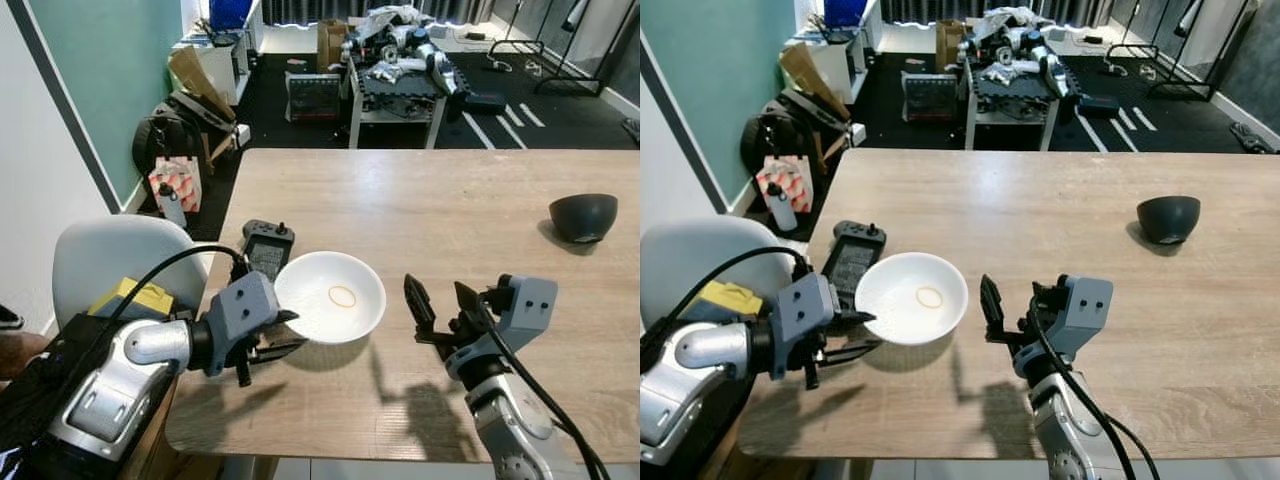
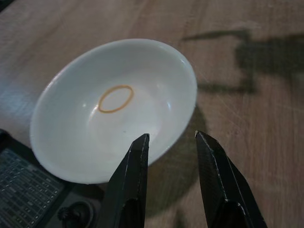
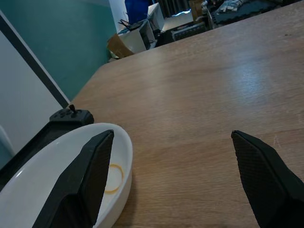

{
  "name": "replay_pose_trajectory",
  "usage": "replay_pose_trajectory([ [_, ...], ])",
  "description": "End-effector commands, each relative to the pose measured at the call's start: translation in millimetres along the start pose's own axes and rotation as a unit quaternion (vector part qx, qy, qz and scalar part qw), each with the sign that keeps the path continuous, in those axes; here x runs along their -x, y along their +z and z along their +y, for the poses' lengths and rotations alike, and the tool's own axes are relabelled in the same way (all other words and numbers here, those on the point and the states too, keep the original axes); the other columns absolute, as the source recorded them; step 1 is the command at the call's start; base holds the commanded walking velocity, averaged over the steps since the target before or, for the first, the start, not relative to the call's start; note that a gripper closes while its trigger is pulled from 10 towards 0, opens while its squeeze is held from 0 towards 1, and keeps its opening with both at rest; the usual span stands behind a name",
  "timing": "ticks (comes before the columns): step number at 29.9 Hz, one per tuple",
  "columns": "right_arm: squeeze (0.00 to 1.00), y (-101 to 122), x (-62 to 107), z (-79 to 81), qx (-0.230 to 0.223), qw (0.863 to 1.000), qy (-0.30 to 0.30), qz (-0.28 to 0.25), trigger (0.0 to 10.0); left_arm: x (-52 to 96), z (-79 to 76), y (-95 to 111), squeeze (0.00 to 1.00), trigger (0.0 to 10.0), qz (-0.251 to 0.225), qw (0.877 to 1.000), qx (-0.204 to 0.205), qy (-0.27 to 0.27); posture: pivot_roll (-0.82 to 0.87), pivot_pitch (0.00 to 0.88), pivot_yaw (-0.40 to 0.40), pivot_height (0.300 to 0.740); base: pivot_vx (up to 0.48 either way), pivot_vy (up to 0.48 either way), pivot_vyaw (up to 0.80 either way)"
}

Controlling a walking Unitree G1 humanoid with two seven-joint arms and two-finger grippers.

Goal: Setting the table

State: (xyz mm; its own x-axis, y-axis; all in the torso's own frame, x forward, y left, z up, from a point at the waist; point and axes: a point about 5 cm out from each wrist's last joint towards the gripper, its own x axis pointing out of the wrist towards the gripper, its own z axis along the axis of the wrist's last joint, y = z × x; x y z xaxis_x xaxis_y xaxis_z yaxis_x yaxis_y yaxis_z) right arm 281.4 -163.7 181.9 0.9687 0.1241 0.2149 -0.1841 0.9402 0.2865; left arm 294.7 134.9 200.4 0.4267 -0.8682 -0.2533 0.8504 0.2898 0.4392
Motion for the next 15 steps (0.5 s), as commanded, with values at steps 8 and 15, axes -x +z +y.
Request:
replay_pose_trajectory([
  [8, 0.0, -0.6, 7.8, -2.6, 0.007, 1.0, -0.011, 0.01, 10.0, -0.1, 14.7, -14.8, 0.0, 10.0, 0.035, 0.998, -0.011, -0.043, 0.02, 0.199, 0.096, 0.74, 0.0, 0.0, 0.0],
  [15, 0.0, 1.3, 8.6, -2.5, 0.01, 1.0, -0.011, 0.012, 10.0, -2.2, 24.9, -25.1, 0.0, 10.0, 0.074, 0.994, -0.046, -0.065, 0.01, 0.218, 0.097, 0.74, 0.0, 0.0, 0.0],
])
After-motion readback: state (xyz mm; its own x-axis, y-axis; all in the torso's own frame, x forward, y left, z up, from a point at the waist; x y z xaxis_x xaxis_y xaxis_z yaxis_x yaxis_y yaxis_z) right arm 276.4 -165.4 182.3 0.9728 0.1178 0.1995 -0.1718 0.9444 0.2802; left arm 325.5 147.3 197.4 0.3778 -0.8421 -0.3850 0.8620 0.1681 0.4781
